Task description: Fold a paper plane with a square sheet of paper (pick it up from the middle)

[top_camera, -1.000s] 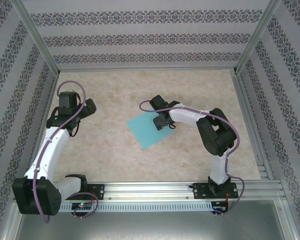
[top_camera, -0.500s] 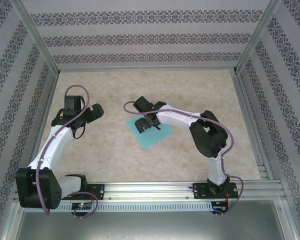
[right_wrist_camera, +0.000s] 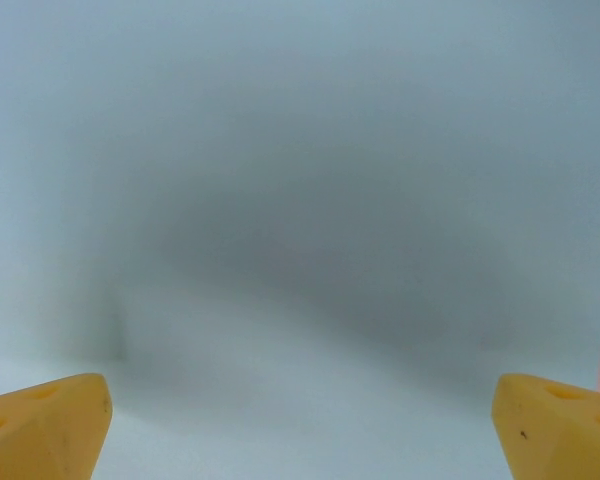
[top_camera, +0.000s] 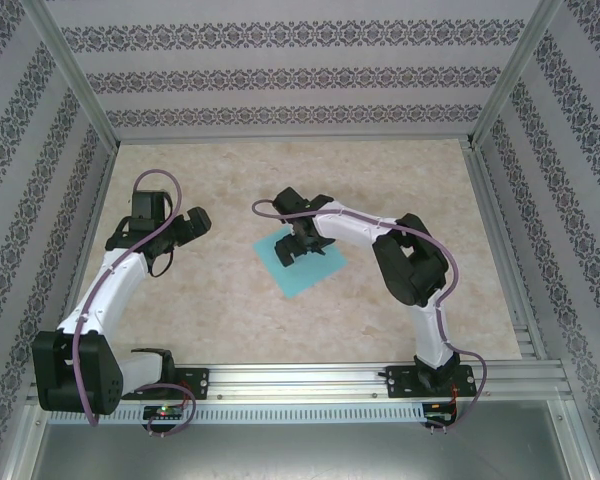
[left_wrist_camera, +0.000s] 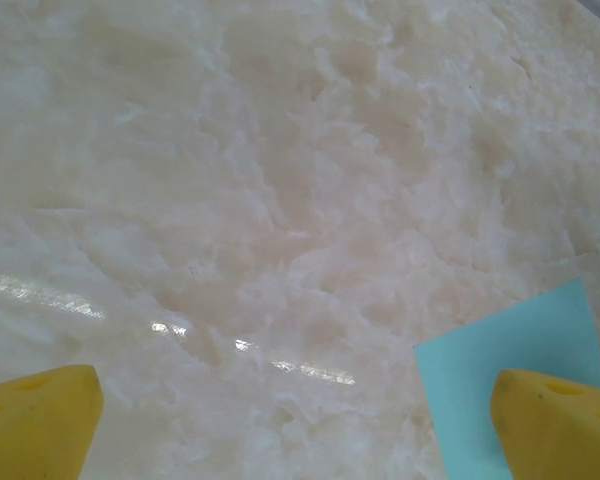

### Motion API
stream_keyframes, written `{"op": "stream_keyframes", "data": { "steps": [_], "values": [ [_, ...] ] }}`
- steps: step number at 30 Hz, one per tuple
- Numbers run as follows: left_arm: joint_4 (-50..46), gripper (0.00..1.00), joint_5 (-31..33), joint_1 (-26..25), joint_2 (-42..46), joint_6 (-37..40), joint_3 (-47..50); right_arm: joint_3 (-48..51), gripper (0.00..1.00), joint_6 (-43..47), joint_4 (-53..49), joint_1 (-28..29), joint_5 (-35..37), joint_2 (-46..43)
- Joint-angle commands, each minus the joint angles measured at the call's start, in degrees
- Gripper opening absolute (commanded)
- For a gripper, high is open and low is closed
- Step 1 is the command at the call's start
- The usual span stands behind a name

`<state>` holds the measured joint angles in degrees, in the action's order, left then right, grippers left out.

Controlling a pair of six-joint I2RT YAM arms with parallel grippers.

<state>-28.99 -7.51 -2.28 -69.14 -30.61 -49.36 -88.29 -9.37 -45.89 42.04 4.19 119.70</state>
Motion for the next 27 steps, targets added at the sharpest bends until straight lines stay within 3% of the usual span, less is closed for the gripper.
{"op": "stream_keyframes", "data": {
  "steps": [1,12,27],
  "values": [
    [1.8,1.00,-1.0,-0.6,-0.3,-1.1,0.4,-2.0,0.98,1.4,-0.8,0.7,-2.1,1.7],
    [2.0,1.00,-1.3,-0.8,-1.1,-1.2,0.7,-1.6,0.96,0.1,-2.7,0.5,1.4,7.5],
    [2.0,1.00,-1.2,-0.9,-1.7,-1.4,0.9,0.1,0.86,-0.2,-1.8,-1.7,-1.5,9.6]
  ]
}}
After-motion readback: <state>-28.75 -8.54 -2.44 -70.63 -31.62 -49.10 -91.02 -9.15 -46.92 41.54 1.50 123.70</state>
